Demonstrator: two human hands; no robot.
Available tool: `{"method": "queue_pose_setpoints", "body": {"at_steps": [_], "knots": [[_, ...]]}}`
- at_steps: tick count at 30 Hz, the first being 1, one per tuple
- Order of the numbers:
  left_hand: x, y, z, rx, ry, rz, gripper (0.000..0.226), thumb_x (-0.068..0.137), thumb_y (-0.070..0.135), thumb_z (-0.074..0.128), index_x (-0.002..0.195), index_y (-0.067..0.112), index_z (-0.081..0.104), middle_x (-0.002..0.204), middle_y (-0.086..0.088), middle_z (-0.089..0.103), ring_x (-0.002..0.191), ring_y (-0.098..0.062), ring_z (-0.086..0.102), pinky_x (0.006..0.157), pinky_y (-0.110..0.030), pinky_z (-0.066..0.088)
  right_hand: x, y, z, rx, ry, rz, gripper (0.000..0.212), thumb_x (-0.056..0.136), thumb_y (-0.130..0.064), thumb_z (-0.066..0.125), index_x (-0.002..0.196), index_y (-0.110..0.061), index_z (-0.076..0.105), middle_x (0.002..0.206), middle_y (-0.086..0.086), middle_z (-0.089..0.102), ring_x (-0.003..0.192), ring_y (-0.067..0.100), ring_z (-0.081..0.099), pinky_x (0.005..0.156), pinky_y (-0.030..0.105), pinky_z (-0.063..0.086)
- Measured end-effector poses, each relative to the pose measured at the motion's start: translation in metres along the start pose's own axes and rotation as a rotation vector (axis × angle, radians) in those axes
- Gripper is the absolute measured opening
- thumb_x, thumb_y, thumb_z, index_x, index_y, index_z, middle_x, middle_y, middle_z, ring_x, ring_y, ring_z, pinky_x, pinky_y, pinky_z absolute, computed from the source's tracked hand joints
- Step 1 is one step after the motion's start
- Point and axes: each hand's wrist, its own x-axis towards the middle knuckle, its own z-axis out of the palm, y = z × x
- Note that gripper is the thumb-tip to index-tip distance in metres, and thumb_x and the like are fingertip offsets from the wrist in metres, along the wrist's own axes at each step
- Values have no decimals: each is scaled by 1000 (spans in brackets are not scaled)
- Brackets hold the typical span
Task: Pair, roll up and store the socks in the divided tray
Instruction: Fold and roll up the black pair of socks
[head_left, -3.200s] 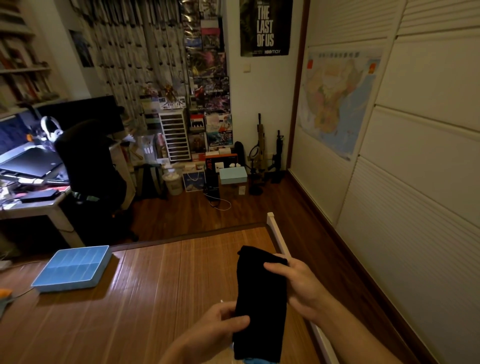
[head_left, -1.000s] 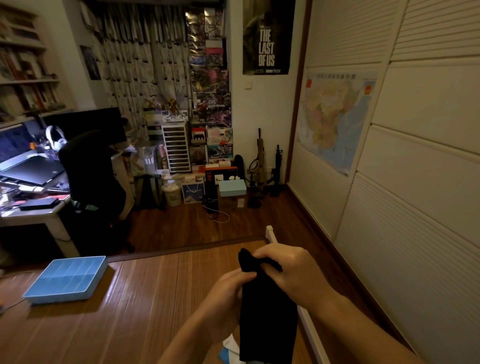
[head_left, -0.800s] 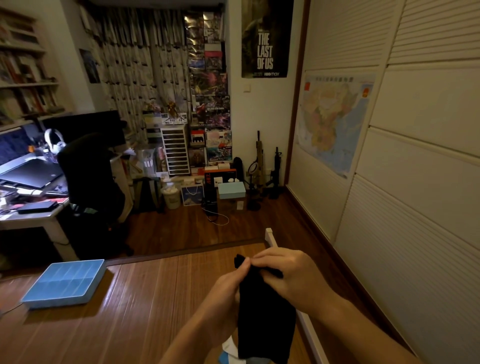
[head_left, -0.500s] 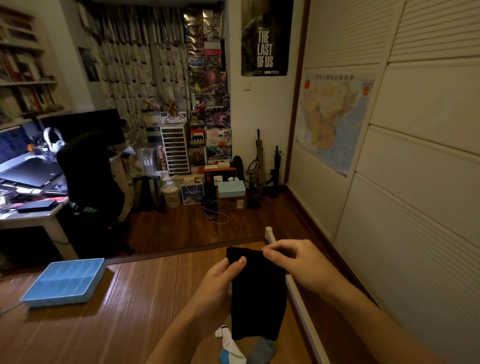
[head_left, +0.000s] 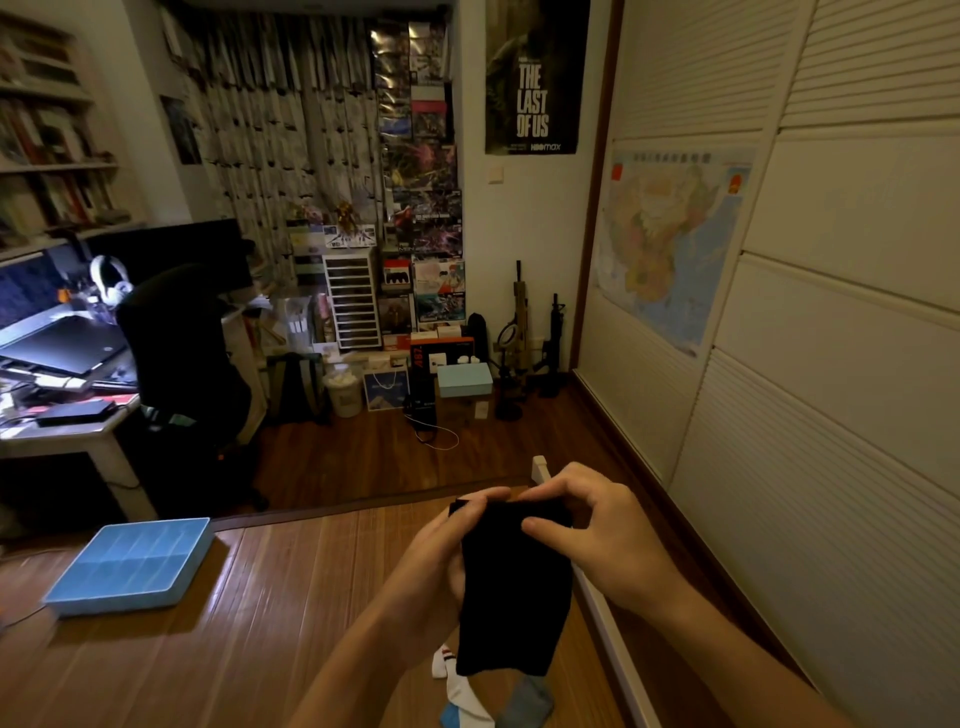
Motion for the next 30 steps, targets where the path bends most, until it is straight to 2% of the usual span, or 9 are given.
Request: {"method": "queue_pose_setpoints", "body": {"at_steps": [3, 6, 10, 13, 16, 20, 25, 28, 30], "knots": [[1, -1, -2, 0, 8, 9, 47, 93, 41, 62, 134, 18, 65, 119, -12, 72, 109, -27, 71, 85, -35, 58, -2, 1, -2, -18, -1, -38, 22, 84, -12, 79, 103, -21, 73, 100, -20, 64, 100, 7, 64, 86, 31, 57], [3, -7, -8, -7, 40, 40, 39, 100, 33, 58, 135, 16, 63, 135, -18, 63, 125, -39, 61, 98, -44, 56, -2, 3, -8, 23, -66, 18, 20, 87, -19, 77, 104, -27, 71, 104, -21, 64, 105, 6, 63, 89, 35, 58], [7, -13, -9, 66, 85, 110, 33, 104, 32, 53, 133, 19, 63, 136, -18, 61, 126, -43, 59, 102, -50, 51, 0, 5, -15, 26, -149, 81, 25, 91, -29, 71, 116, -30, 70, 110, -17, 67, 110, 4, 62, 93, 38, 58], [8, -11, -4, 92, 99, 138, 41, 98, 41, 58, 132, 19, 63, 133, -17, 63, 124, -42, 60, 98, -48, 54, 0, 3, -16, -102, -134, -12, 23, 91, -25, 71, 114, -22, 72, 105, -11, 66, 104, 7, 63, 90, 37, 57], [8, -9, -6, 104, 41, 80, 41, 101, 43, 57, 132, 17, 64, 129, -16, 66, 119, -33, 65, 91, -37, 57, 1, 2, -15, -168, -49, -137, 21, 91, -17, 72, 112, -15, 73, 105, -9, 65, 102, 9, 64, 87, 33, 58], [10, -2, -24, 296, -92, 4, 34, 103, 26, 61, 134, 13, 61, 131, -18, 66, 124, -36, 63, 102, -49, 55, 0, 4, -17, -257, -71, -252, 22, 94, -17, 68, 116, -14, 72, 110, -8, 61, 103, 8, 62, 86, 30, 58], [14, 32, -25, 552, -310, -129, 35, 94, 30, 74, 126, 18, 66, 124, -7, 70, 119, -30, 67, 97, -38, 57, 5, -1, -22, -421, -193, -348, 25, 96, -28, 62, 118, -21, 71, 110, -9, 61, 103, 8, 56, 86, 33, 53], [21, 44, -24, 848, -315, -62, 30, 94, 22, 73, 121, 15, 66, 116, -6, 71, 109, -23, 71, 93, -37, 59, 8, -2, -20, -455, -204, -378, 25, 96, -26, 65, 120, -20, 70, 112, -7, 61, 102, 9, 56, 85, 33, 53], [24, 47, -25, 1026, -287, 28, 22, 95, 18, 69, 117, 15, 67, 104, -3, 71, 95, -14, 72, 81, -30, 59, 9, -2, -18, -531, -201, -403, 26, 97, -31, 63, 120, -22, 69, 112, -10, 61, 102, 6, 54, 87, 29, 51]]}}
